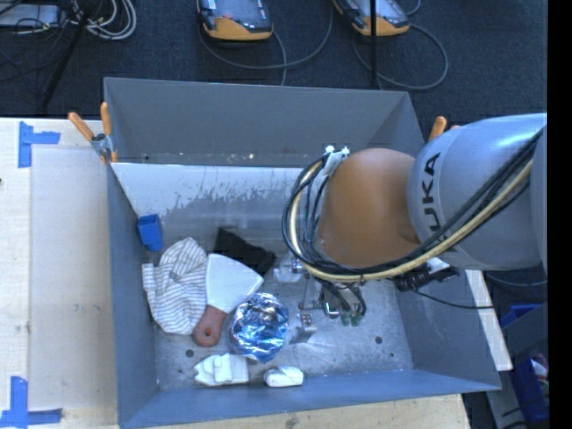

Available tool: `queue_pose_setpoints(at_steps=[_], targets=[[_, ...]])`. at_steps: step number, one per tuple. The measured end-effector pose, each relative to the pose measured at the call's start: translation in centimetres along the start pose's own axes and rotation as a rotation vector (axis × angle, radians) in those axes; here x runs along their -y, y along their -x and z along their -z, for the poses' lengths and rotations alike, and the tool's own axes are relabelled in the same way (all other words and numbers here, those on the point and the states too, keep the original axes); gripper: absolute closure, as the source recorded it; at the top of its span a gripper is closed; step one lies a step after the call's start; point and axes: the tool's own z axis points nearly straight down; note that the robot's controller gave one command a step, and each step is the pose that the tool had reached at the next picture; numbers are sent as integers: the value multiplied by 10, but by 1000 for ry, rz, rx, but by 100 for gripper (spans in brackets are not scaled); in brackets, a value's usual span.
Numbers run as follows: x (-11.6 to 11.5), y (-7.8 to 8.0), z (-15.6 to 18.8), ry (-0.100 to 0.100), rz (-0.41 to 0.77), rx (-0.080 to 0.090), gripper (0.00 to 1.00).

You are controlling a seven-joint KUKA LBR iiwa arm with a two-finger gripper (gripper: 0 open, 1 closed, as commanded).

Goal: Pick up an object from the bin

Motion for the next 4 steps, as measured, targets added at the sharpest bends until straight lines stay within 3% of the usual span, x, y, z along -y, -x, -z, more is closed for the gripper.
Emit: queue_pose_setpoints(at_steps=[1, 2, 3, 4], targets=[[0, 2, 4, 1, -2, 7, 0], [-28, 6, -70, 0, 140, 37, 100], [-28, 6, -70, 0, 139, 38, 100], [-40, 8, 69, 0, 102, 12, 100]])
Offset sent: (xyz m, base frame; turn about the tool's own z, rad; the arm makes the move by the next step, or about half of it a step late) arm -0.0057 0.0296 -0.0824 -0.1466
